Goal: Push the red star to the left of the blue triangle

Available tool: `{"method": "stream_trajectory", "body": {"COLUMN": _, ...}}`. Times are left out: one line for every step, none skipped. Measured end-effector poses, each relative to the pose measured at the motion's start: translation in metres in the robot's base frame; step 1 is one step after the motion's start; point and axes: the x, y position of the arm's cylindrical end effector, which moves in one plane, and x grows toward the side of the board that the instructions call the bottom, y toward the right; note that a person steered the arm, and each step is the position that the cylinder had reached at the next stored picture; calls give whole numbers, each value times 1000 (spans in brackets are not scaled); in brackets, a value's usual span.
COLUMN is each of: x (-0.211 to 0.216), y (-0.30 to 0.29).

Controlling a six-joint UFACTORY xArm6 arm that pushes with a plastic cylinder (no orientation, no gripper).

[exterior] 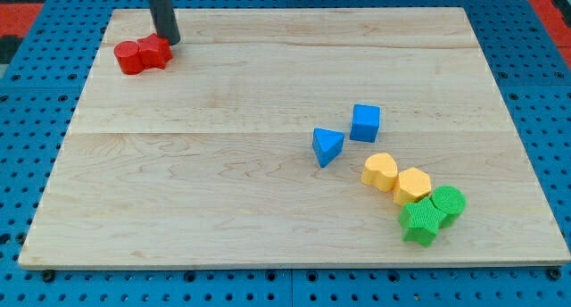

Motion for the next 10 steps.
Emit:
{"method": "stream_trajectory", "body": {"x": -27, "y": -25}}
{"method": "stream_trajectory", "body": {"x": 4, "y": -53}}
{"method": "stream_trajectory", "body": {"x": 45, "y": 24}}
{"method": "stream_trajectory", "body": {"x": 88, "y": 42}}
{"method": "stream_trajectory", "body": {"x": 112, "y": 77}}
{"method": "stream_trajectory", "body": {"x": 125, "y": 157}}
{"method": "stream_trajectory", "body": {"x": 154, "y": 215}}
{"method": "stream_trajectory", "body": {"x": 200, "y": 235}}
{"method": "stream_trajectory", "body": {"x": 194, "y": 195}}
{"method": "stream_trajectory", "body": {"x": 171, "y": 122}}
